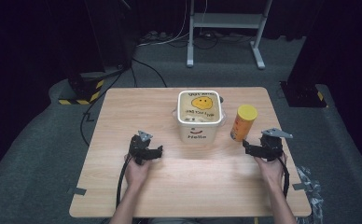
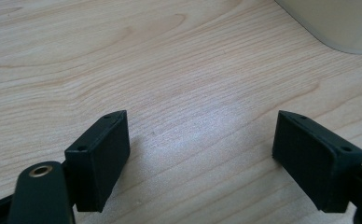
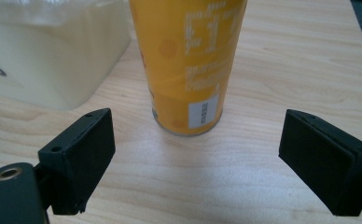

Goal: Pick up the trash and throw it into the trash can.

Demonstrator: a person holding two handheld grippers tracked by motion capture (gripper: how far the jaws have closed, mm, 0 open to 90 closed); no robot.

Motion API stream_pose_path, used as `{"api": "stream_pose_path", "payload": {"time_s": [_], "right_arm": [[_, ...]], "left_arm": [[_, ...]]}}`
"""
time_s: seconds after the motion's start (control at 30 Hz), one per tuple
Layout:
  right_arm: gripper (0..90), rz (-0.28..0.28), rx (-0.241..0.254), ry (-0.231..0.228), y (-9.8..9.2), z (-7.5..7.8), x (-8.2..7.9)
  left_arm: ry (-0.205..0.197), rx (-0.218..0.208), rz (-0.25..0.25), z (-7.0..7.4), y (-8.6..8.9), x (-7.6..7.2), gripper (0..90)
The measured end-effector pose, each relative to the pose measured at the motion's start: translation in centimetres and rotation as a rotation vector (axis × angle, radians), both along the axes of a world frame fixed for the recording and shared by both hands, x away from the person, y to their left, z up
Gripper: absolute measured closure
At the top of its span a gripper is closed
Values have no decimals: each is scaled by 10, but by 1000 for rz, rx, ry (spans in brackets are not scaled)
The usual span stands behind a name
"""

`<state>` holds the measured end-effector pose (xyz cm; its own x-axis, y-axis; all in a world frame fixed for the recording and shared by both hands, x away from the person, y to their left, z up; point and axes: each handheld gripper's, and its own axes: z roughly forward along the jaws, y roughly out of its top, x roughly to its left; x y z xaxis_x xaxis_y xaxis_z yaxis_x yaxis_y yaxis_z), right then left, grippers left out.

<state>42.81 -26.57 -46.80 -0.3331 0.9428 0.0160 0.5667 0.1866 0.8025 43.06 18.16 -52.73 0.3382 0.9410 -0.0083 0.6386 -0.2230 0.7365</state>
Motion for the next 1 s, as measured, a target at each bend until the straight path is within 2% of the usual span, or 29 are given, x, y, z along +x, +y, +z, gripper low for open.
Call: {"api": "stream_pose_path", "payload": {"time_s": [0.57,1.0], "right_arm": [[101,22,9,-24,8,25,20],[96,34,8,-19,22,33,50]], "left_arm": [[0,1,0,0,0,0,190],[1,-3,-1,0,0,0,190]]}}
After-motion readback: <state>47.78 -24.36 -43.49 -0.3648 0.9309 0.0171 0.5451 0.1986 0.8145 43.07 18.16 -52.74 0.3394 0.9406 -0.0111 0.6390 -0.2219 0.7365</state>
